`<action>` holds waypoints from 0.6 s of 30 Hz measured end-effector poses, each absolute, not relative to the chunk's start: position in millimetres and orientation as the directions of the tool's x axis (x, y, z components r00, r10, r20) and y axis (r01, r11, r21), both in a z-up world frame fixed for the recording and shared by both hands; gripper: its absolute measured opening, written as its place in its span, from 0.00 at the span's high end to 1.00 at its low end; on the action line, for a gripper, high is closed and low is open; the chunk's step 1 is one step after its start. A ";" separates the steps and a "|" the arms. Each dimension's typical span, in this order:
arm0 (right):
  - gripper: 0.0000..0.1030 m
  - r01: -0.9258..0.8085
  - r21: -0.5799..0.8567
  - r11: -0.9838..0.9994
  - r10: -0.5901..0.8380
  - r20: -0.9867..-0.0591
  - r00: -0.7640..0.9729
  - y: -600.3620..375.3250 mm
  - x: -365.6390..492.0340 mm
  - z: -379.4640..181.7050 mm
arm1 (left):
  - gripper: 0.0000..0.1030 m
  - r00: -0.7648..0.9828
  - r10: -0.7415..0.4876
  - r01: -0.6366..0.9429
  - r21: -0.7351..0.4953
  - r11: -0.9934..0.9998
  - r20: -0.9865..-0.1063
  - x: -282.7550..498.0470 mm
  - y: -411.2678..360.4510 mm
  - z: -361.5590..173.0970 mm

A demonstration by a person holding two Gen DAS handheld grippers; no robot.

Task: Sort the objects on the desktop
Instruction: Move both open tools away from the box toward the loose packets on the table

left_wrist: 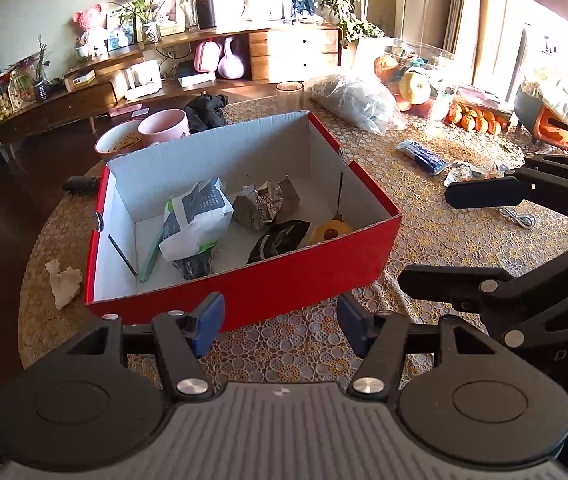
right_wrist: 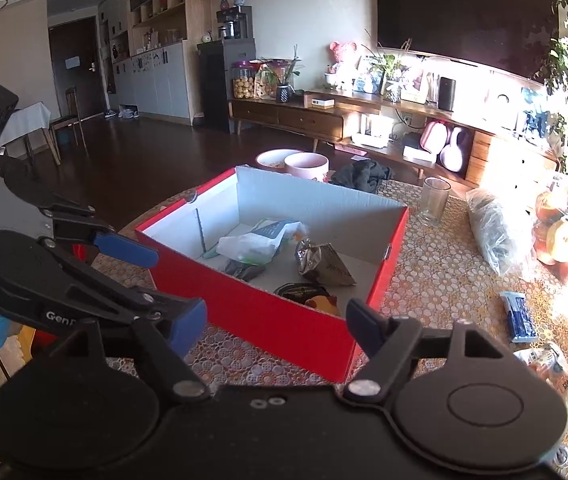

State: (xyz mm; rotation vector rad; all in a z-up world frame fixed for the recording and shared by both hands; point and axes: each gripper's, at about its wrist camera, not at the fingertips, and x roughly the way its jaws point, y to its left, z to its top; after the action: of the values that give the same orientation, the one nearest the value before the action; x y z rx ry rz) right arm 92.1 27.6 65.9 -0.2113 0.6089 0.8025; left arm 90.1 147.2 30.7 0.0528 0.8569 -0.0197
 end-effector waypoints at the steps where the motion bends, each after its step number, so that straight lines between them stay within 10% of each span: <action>1: 0.21 -0.729 0.050 0.683 0.614 -0.580 0.535 25.8 90.0 66.4 | 0.36 0.654 0.007 0.034 0.038 0.999 -0.757 88.4 146.5 30.3; 18: 0.00 -0.689 0.088 0.719 0.628 -0.507 0.590 -22.1 63.7 74.0 | 0.08 0.692 -0.006 -0.012 -0.019 1.000 -0.722 63.9 122.6 29.8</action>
State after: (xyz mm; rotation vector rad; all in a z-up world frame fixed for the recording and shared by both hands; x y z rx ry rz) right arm 63.7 -22.1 74.0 -0.1225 0.5413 0.7686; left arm 63.9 122.6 29.8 -0.0227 0.8066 0.0034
